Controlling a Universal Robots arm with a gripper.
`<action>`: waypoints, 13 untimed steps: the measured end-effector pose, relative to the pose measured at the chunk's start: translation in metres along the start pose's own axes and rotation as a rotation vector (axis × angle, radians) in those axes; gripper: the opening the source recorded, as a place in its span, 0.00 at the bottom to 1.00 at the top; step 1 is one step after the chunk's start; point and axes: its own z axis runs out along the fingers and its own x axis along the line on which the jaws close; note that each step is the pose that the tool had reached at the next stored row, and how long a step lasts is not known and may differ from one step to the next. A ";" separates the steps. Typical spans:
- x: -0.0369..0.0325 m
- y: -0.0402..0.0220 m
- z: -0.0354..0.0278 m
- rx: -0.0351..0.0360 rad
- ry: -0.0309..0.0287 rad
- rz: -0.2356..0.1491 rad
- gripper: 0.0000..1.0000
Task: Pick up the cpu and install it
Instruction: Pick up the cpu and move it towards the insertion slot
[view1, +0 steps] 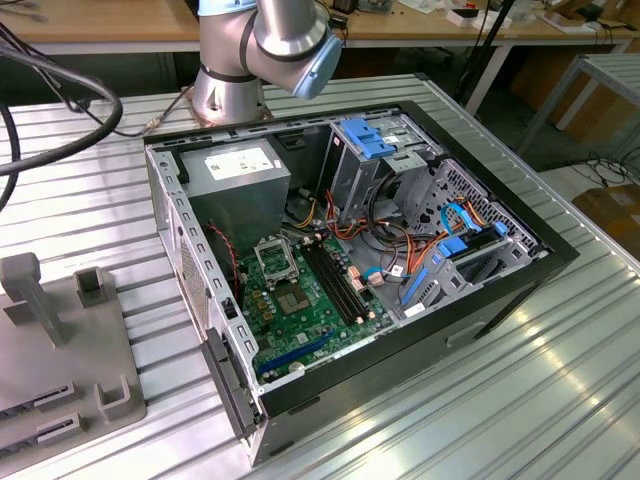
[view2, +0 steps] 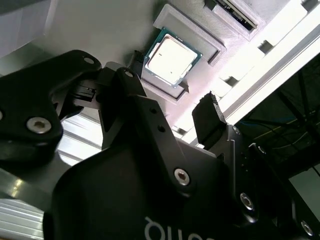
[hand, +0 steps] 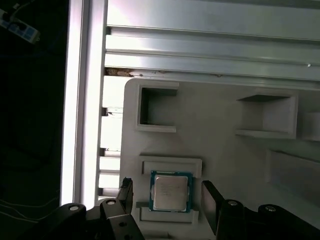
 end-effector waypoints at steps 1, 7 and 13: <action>0.0000 -0.0003 0.0015 0.0006 0.0001 0.000 0.66; 0.0003 -0.0025 0.0106 0.0013 0.0005 -0.008 0.66; 0.0002 -0.0030 0.0144 0.0180 0.0015 -0.010 0.66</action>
